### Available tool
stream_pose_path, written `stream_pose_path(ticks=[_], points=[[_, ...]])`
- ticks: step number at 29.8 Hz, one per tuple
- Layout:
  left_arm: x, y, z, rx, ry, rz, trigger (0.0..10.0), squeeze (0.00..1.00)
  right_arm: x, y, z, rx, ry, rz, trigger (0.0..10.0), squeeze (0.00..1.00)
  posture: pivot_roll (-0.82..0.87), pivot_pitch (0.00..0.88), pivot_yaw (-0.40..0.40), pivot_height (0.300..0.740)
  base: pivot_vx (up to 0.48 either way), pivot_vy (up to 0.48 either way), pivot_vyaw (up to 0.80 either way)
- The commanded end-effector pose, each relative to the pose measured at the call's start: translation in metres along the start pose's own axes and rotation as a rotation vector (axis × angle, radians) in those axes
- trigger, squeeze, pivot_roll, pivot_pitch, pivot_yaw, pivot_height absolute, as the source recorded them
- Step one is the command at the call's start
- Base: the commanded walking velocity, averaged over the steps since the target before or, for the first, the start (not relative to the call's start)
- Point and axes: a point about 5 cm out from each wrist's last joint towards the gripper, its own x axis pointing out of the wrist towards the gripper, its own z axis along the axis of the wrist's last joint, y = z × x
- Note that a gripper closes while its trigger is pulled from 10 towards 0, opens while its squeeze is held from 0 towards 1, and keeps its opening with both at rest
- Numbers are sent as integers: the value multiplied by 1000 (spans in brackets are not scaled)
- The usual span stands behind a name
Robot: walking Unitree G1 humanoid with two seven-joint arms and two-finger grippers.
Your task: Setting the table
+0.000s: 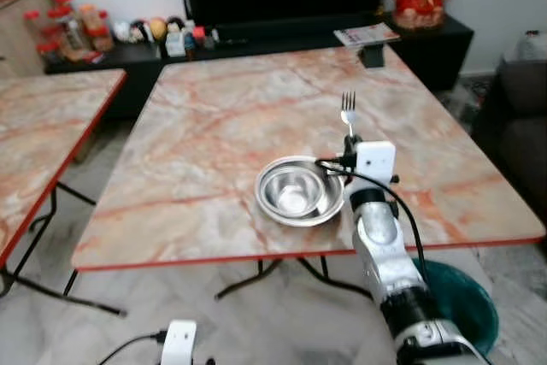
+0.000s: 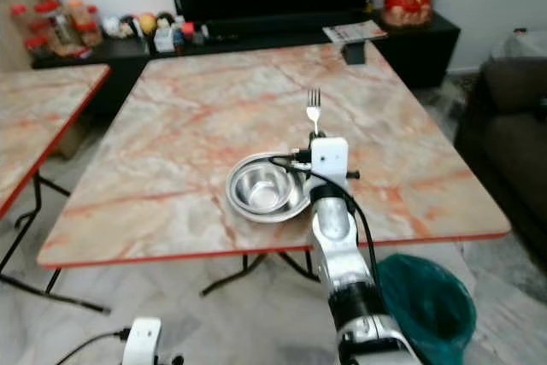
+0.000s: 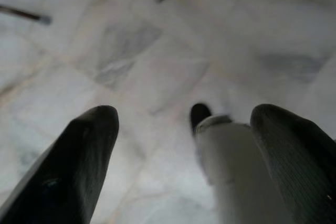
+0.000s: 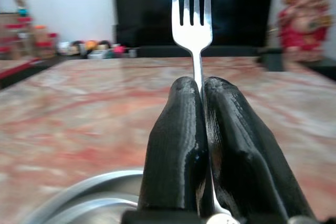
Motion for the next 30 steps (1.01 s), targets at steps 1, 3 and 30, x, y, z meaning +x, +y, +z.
stream_pose_path(ticks=[1,3,30], points=[[0,0,2,-12,-6,6,10000,0,1,-3,3,-1,-15,-5,10000,0,-51,0,62,740,0,0,0],[0,0,2,-7,-5,7,10000,0,1,-4,3,-3,-15,-3,10000,0,-52,0,62,740,0,0,0],[0,3,1,7,-7,18,10000,0,0,-4,1,-36,-5,2,10000,0,-52,7,64,740,134,-249,75]])
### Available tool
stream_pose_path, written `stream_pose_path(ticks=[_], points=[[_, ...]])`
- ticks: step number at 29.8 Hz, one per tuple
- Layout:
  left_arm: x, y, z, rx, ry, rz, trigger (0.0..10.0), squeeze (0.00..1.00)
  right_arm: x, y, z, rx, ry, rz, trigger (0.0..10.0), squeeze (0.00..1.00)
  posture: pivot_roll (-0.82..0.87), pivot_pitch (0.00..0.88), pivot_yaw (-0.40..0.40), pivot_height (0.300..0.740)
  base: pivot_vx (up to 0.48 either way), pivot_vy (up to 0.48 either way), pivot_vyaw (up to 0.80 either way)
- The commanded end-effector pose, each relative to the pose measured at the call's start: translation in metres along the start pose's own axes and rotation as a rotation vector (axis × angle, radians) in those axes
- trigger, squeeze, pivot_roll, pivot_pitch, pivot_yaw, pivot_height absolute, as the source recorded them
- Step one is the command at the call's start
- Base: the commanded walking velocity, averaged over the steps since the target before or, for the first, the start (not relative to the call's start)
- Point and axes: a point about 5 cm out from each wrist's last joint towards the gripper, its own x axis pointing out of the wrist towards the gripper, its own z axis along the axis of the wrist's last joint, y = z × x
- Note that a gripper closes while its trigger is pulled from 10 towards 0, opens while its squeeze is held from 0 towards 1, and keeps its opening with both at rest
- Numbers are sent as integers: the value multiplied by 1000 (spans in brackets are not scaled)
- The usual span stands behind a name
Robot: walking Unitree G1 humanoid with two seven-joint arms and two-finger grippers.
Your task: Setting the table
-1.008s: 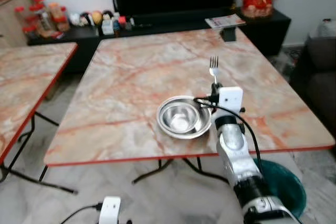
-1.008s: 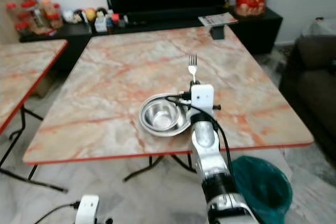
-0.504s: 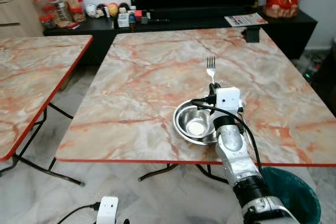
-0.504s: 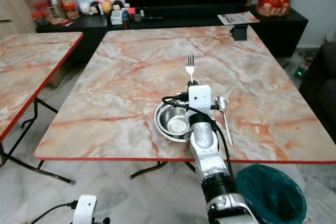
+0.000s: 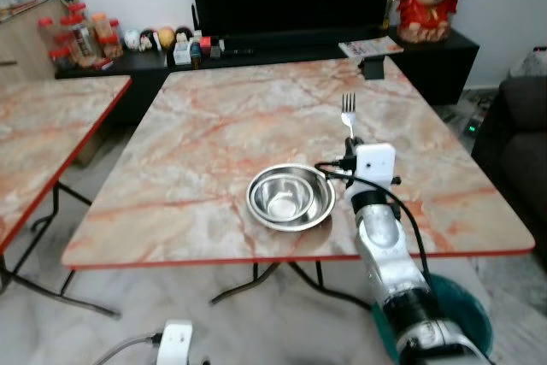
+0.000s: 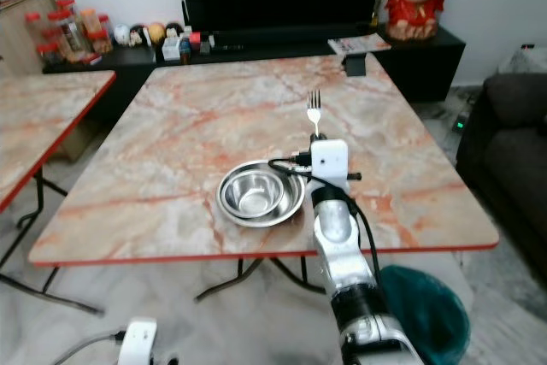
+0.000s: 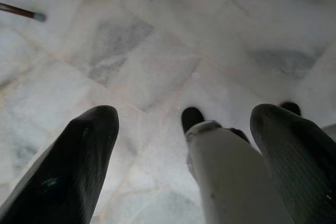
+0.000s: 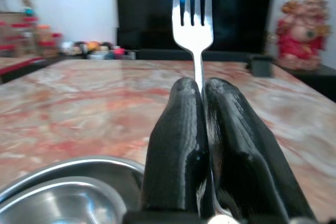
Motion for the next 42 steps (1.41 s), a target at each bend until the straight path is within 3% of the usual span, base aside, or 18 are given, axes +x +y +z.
stream_pose_path(ticks=[1,11,19,33,42], points=[[1,-3,3,-3,-10,-5,10000,0,3,-8,3,-13,-8,-18,10000,0,-52,7,64,740,259,-337,0],[1,-3,3,-4,-10,-3,10000,0,3,-9,2,-17,6,-20,10000,0,-54,7,61,740,261,-338,0],[1,-3,2,-11,-3,-2,10000,0,1,-10,-1,-17,27,-27,10000,0,-54,9,59,740,0,0,0],[-1,2,-5,2,10,-2,10000,0,-46,-15,-45,-88,290,-32,10000,0,-77,38,79,740,0,0,0],[-2,6,-6,13,14,-3,10000,0,-52,-18,-53,-62,400,-113,10000,0,-67,36,85,740,0,0,0]])
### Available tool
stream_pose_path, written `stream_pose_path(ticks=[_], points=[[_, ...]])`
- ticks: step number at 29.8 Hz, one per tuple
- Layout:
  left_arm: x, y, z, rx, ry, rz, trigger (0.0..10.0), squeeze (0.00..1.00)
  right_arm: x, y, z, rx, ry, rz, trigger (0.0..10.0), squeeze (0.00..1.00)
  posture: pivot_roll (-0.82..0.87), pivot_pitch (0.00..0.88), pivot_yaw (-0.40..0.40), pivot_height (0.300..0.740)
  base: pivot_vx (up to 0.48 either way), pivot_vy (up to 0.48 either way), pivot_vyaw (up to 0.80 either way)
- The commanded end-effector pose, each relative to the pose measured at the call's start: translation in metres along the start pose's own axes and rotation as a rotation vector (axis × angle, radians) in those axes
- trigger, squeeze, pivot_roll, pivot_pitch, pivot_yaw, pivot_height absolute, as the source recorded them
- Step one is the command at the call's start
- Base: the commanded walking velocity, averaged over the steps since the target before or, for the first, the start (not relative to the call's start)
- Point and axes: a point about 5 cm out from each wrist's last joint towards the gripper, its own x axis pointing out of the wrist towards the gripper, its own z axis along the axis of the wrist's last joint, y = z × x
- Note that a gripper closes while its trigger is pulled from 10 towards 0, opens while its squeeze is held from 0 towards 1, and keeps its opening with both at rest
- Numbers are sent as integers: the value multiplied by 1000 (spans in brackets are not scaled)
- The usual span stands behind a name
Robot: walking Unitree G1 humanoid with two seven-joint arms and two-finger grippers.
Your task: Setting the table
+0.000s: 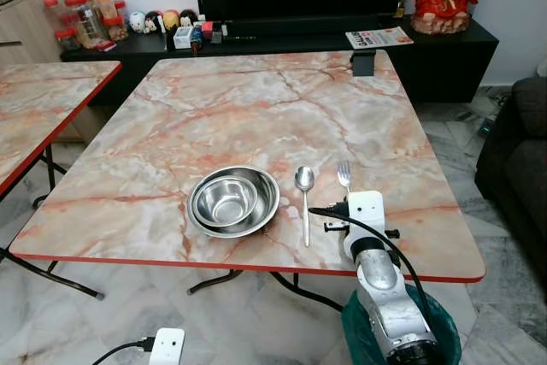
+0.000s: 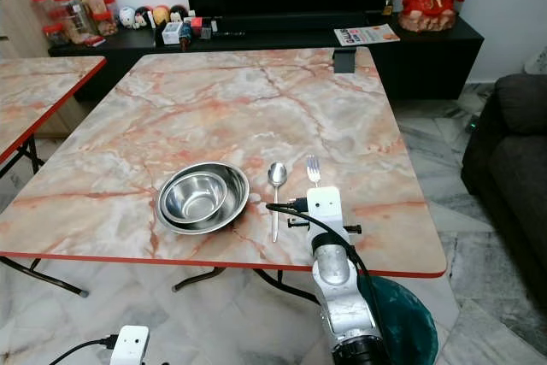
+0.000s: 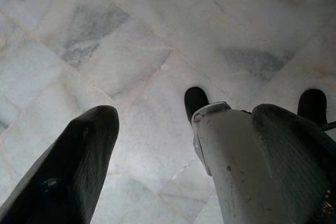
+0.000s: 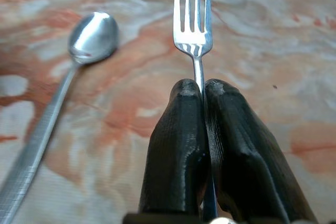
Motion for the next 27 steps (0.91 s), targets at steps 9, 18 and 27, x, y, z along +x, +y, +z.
stream_pose_path(ticks=[9,18,27], points=[[-1,6,-2,16,5,8,10000,0,6,4,9,81,25,-1,10000,0,-62,37,86,740,0,0,0],[-1,9,-2,18,7,14,10000,0,12,19,12,117,64,36,10000,0,-48,39,87,740,0,0,0],[-2,10,-4,19,12,14,10000,0,13,21,7,113,108,38,10000,0,-44,37,89,740,0,0,0]])
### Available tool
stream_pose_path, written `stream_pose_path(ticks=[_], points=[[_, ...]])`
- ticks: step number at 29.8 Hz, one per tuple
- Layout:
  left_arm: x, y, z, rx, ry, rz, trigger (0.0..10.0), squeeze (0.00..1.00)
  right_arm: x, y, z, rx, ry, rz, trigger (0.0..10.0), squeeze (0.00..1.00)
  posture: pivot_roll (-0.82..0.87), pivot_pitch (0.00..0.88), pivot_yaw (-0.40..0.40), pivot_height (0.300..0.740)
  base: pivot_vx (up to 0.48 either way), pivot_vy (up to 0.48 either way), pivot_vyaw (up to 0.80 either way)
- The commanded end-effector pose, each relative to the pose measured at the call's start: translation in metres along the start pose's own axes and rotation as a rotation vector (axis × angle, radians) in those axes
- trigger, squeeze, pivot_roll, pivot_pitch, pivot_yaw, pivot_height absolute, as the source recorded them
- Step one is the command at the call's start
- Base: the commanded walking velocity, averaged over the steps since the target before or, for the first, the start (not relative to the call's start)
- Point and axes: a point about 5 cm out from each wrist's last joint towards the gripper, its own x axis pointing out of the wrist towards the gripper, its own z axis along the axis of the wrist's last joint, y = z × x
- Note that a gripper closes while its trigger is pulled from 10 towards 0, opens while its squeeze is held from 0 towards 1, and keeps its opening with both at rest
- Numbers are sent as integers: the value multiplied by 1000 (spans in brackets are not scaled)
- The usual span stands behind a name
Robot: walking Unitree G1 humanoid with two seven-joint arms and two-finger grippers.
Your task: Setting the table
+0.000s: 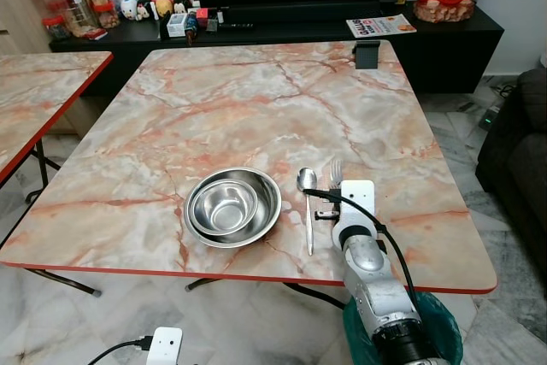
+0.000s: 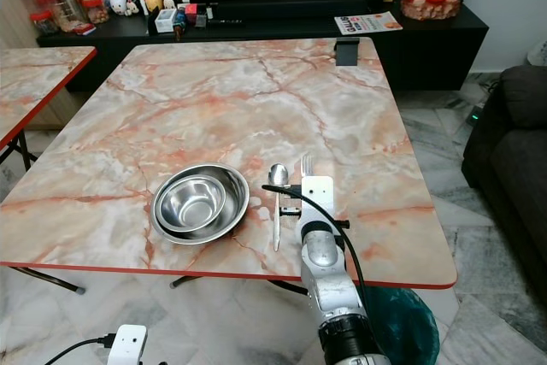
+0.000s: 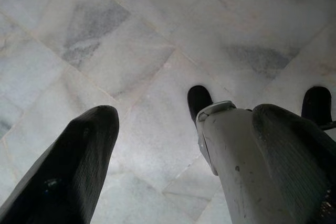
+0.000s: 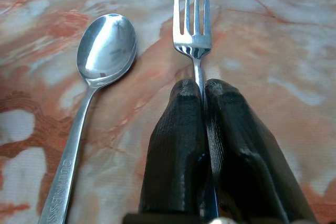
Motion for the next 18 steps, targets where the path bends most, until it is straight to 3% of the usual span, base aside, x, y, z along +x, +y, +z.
stream_pose_path(ticks=[1,2,3,4,5,6,18], points=[[-1,6,-4,10,14,9,10000,0,0,3,-7,10,45,3,10000,31,-47,36,91,740,0,0,0],[-1,6,-4,11,15,7,10000,0,0,3,-7,10,51,-1,10000,75,-47,36,91,740,0,0,0],[-1,5,-4,12,14,5,10000,0,0,2,-8,9,59,-6,10000,275,-47,36,91,740,0,0,0],[-1,5,-4,12,14,5,10000,0,0,2,-8,9,59,-6,10000,275,-47,36,91,740,0,0,0],[-1,5,-3,13,14,4,10000,0,1,2,-8,7,64,-11,10000,929,-48,36,91,740,0,0,0],[-1,5,-3,14,14,2,10000,0,1,2,-8,8,68,-8,10000,1000,-49,36,91,740,0,0,0],[-1,5,-2,14,14,1,10000,0,2,-1,-9,-9,95,-33,10000,1000,-48,27,91,740,0,0,0]])
